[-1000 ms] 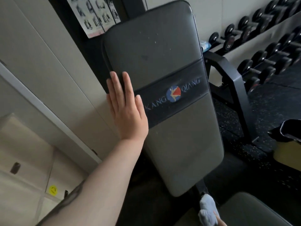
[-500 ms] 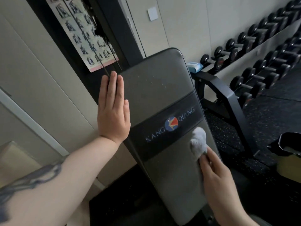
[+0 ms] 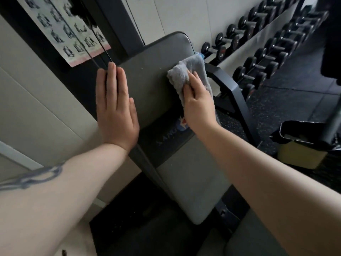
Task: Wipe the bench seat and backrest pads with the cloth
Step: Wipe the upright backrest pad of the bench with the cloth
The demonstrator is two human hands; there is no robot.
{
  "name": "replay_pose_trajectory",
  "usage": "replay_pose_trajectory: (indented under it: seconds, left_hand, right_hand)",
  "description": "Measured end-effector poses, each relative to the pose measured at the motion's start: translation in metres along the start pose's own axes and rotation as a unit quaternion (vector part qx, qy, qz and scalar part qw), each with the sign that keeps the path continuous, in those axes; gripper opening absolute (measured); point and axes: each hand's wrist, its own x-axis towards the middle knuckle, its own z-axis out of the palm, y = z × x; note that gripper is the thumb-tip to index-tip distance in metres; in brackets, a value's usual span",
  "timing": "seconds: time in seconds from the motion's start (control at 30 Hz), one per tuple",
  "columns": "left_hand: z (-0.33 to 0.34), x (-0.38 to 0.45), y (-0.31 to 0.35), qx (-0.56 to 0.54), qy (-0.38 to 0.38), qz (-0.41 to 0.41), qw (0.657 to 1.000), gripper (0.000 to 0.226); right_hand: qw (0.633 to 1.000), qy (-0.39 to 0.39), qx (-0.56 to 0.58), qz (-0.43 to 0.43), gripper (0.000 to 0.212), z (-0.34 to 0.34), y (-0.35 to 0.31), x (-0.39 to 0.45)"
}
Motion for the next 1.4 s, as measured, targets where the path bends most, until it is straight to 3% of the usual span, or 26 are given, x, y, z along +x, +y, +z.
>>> replay_pose_trajectory:
  seconds: [0.2,0.4,0.57,0.63,0.87,1.03,1.07,1.17,1.23,1.4]
  left_hand:
    - [-0.001,0.002,-0.002,-0.011,0.004,-0.001,1.0,0.049]
    - [0.004,0.0,-0.002,-0.007,0.008,-0.017,1.0,0.049]
    - [0.005,0.001,0.001,0.01,0.016,-0.024,1.0,0.047]
    - [0.007,0.0,0.002,0.009,0.012,-0.033,0.999,0.048]
    - [0.001,0.003,0.009,-0.083,0.034,-0.09,0.992,0.052]
    - [-0.004,0.009,0.013,-0.095,0.063,-0.115,0.987,0.043]
    - [-0.004,0.01,0.014,-0.091,0.063,-0.113,0.987,0.042]
    - [-0.003,0.011,0.016,-0.088,0.069,-0.119,0.987,0.041]
    - [0.0,0.01,0.016,-0.088,0.069,-0.119,0.987,0.041]
    - [0.004,0.007,0.012,-0.076,0.053,-0.101,0.991,0.044]
  right_hand:
    - [1.0,0.009,0.0,0.027,0.042,0.002,-0.007,0.013]
    - [0.999,0.001,-0.042,0.002,0.043,-0.002,0.003,0.015]
    - [1.0,-0.014,0.011,-0.003,0.041,-0.013,0.006,0.019]
    - [0.999,0.018,0.03,-0.033,0.041,-0.016,0.003,0.022]
    - [0.975,0.011,-0.123,-0.183,0.043,0.022,-0.001,0.005]
    - [0.908,-0.066,-0.225,-0.347,0.046,0.019,0.041,-0.031]
    - [0.907,-0.058,-0.226,-0.349,0.047,0.014,0.044,-0.019]
    - [0.958,0.025,-0.187,-0.218,0.046,0.014,0.02,0.012]
    - [0.964,0.055,-0.189,-0.181,0.047,0.034,0.005,0.0]
    - [0.892,-0.045,-0.267,-0.362,0.047,0.031,0.026,-0.014]
